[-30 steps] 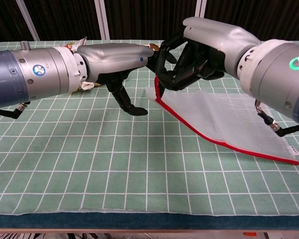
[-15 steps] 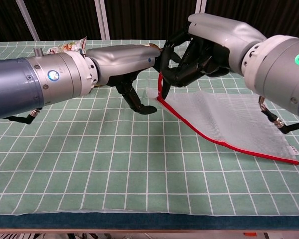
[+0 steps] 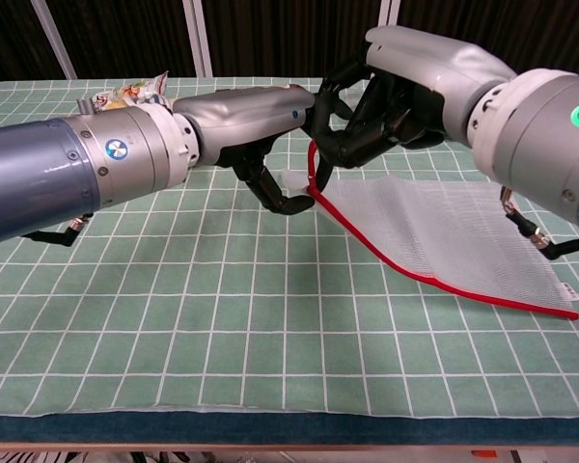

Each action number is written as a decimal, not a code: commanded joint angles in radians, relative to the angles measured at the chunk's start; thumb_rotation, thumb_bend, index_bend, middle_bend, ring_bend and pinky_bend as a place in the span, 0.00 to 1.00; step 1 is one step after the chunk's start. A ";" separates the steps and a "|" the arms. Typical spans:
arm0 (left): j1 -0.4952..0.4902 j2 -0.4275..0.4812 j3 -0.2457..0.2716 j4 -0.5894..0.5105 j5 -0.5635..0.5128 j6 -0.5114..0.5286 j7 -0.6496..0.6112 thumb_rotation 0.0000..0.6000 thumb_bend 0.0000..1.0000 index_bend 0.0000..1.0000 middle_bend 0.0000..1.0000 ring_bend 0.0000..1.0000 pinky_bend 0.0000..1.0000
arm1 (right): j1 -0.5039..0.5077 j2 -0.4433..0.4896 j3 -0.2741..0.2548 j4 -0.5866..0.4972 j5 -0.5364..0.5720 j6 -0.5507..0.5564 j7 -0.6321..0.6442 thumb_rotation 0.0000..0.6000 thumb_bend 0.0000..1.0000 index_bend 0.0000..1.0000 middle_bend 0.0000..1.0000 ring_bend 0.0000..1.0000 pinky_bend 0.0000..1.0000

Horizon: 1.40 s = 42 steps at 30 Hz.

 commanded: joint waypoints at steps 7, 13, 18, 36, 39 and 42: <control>0.000 -0.007 0.003 0.002 -0.002 0.011 -0.003 1.00 0.39 0.58 0.06 0.00 0.00 | 0.003 0.001 -0.004 -0.004 -0.001 0.009 -0.001 1.00 0.59 0.72 1.00 1.00 1.00; 0.002 -0.009 0.002 0.006 -0.004 0.020 -0.007 1.00 0.40 0.59 0.06 0.00 0.00 | 0.001 0.009 -0.004 -0.005 0.001 0.013 0.004 1.00 0.59 0.72 1.00 1.00 1.00; 0.002 -0.011 -0.005 0.004 -0.007 0.028 -0.012 1.00 0.40 0.59 0.06 0.00 0.00 | -0.005 0.021 -0.004 -0.006 -0.001 0.018 0.013 1.00 0.59 0.72 1.00 1.00 1.00; 0.013 0.025 -0.043 -0.064 -0.010 0.090 -0.009 1.00 0.40 0.60 0.07 0.00 0.00 | -0.028 0.062 0.001 -0.035 -0.003 0.045 0.042 1.00 0.59 0.73 1.00 1.00 1.00; 0.018 0.033 -0.048 -0.072 -0.015 0.098 -0.014 1.00 0.40 0.60 0.07 0.00 0.00 | -0.031 0.064 -0.006 -0.035 -0.004 0.047 0.043 1.00 0.59 0.73 1.00 1.00 1.00; 0.020 0.041 -0.054 -0.080 -0.016 0.105 -0.020 1.00 0.40 0.60 0.07 0.00 0.00 | -0.032 0.062 -0.009 -0.034 -0.004 0.051 0.043 1.00 0.59 0.73 1.00 1.00 1.00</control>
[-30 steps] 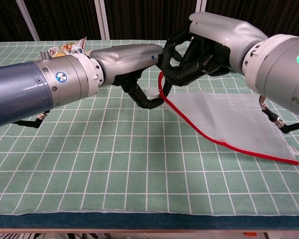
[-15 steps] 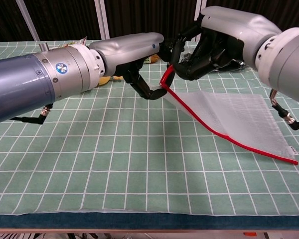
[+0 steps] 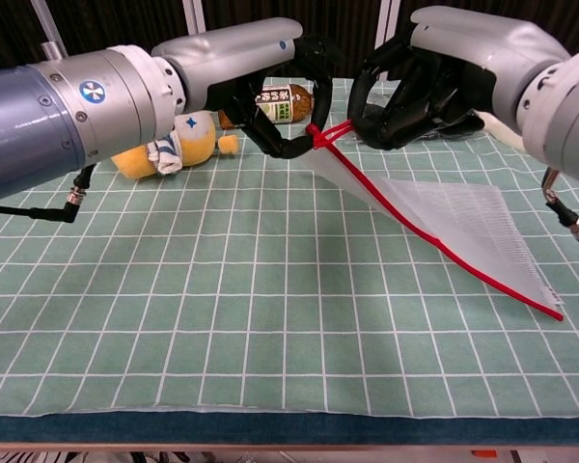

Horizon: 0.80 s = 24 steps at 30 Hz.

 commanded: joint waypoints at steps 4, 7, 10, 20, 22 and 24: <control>0.004 0.013 -0.014 -0.019 0.005 0.012 -0.019 1.00 0.40 0.61 0.07 0.00 0.00 | -0.002 -0.003 -0.005 0.004 0.001 0.007 -0.003 1.00 0.59 0.73 1.00 1.00 1.00; 0.007 0.017 -0.018 -0.023 0.020 0.022 -0.029 1.00 0.40 0.61 0.07 0.00 0.00 | -0.004 -0.005 -0.008 0.006 0.003 0.012 -0.005 1.00 0.59 0.73 1.00 1.00 1.00; 0.009 0.018 -0.023 -0.024 0.026 0.029 -0.043 1.00 0.40 0.61 0.07 0.00 0.00 | -0.006 -0.006 -0.012 0.008 0.004 0.014 -0.008 1.00 0.59 0.73 1.00 1.00 1.00; 0.020 0.005 -0.046 -0.026 0.049 0.067 -0.092 1.00 0.40 0.61 0.07 0.00 0.00 | -0.009 -0.019 -0.020 0.023 0.009 0.018 -0.011 1.00 0.59 0.73 1.00 1.00 1.00; 0.020 0.006 -0.050 -0.029 0.052 0.069 -0.098 1.00 0.40 0.61 0.07 0.00 0.00 | -0.009 -0.020 -0.020 0.027 0.010 0.018 -0.012 1.00 0.59 0.73 1.00 1.00 1.00; 0.019 0.008 -0.053 -0.030 0.056 0.070 -0.100 1.00 0.40 0.61 0.07 0.00 0.00 | -0.010 -0.019 -0.019 0.031 0.012 0.017 -0.011 1.00 0.59 0.73 1.00 1.00 1.00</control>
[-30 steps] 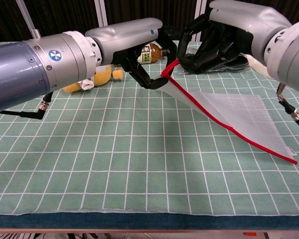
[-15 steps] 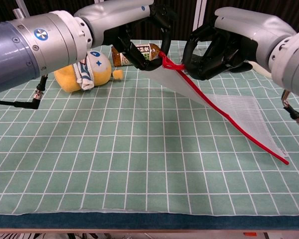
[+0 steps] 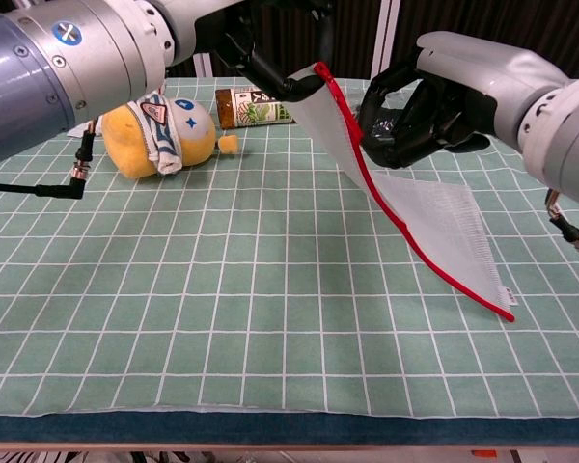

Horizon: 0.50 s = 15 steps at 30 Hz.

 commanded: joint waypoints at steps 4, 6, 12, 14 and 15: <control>0.000 -0.001 -0.010 -0.006 0.006 0.009 -0.011 1.00 0.40 0.62 0.07 0.00 0.00 | -0.003 0.005 0.003 0.010 0.007 -0.003 0.004 1.00 0.59 0.73 1.00 1.00 1.00; 0.000 -0.003 -0.014 -0.007 0.009 0.014 -0.014 1.00 0.40 0.62 0.07 0.00 0.00 | -0.005 0.008 0.003 0.013 0.008 -0.004 0.006 1.00 0.59 0.73 1.00 1.00 1.00; -0.002 -0.006 -0.030 -0.009 0.020 0.032 -0.021 1.00 0.40 0.62 0.08 0.00 0.00 | -0.008 0.019 0.012 0.021 0.017 -0.007 0.012 1.00 0.59 0.73 1.00 1.00 1.00; -0.003 -0.005 -0.036 -0.009 0.021 0.036 -0.023 1.00 0.40 0.62 0.08 0.00 0.00 | -0.009 0.023 0.015 0.023 0.021 -0.007 0.014 1.00 0.59 0.73 1.00 1.00 1.00; -0.003 -0.005 -0.039 -0.010 0.021 0.038 -0.023 1.00 0.40 0.62 0.08 0.00 0.00 | -0.009 0.025 0.016 0.024 0.022 -0.007 0.014 1.00 0.59 0.73 1.00 1.00 1.00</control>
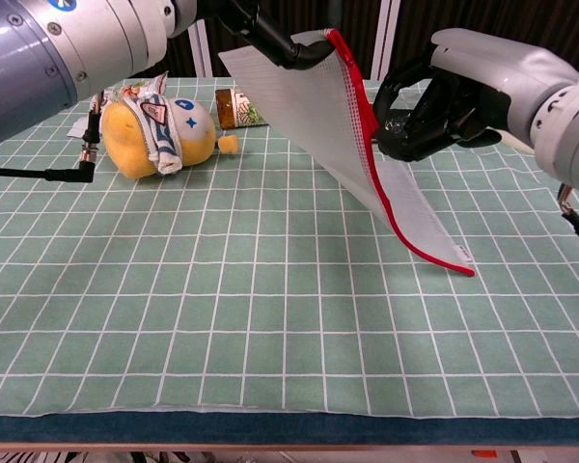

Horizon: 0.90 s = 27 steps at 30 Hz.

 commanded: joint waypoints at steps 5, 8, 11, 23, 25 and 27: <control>0.001 0.013 -0.017 -0.008 -0.004 0.010 -0.003 1.00 0.40 0.62 0.08 0.00 0.00 | -0.006 0.017 0.009 0.010 0.016 -0.001 0.006 1.00 0.59 0.73 1.00 1.00 1.00; 0.003 0.024 -0.024 -0.015 -0.001 0.016 -0.006 1.00 0.40 0.62 0.08 0.00 0.00 | -0.011 0.028 0.014 0.018 0.024 -0.002 0.013 1.00 0.59 0.73 1.00 1.00 1.00; 0.005 0.035 -0.031 -0.021 0.003 0.021 -0.012 1.00 0.40 0.62 0.08 0.00 0.00 | -0.015 0.038 0.019 0.025 0.032 -0.003 0.020 1.00 0.59 0.73 1.00 1.00 1.00; 0.010 0.094 -0.065 -0.042 0.011 0.026 -0.042 1.00 0.40 0.62 0.08 0.00 0.00 | -0.034 0.090 0.043 0.071 0.070 -0.015 0.054 1.00 0.59 0.74 1.00 1.00 1.00; 0.012 0.101 -0.069 -0.043 0.010 0.027 -0.051 1.00 0.40 0.62 0.08 0.00 0.00 | -0.037 0.098 0.047 0.083 0.077 -0.015 0.058 1.00 0.59 0.74 1.00 1.00 1.00; 0.016 0.110 -0.070 -0.043 0.013 0.028 -0.059 1.00 0.40 0.62 0.08 0.00 0.00 | -0.040 0.106 0.053 0.094 0.085 -0.017 0.064 1.00 0.60 0.74 1.00 1.00 1.00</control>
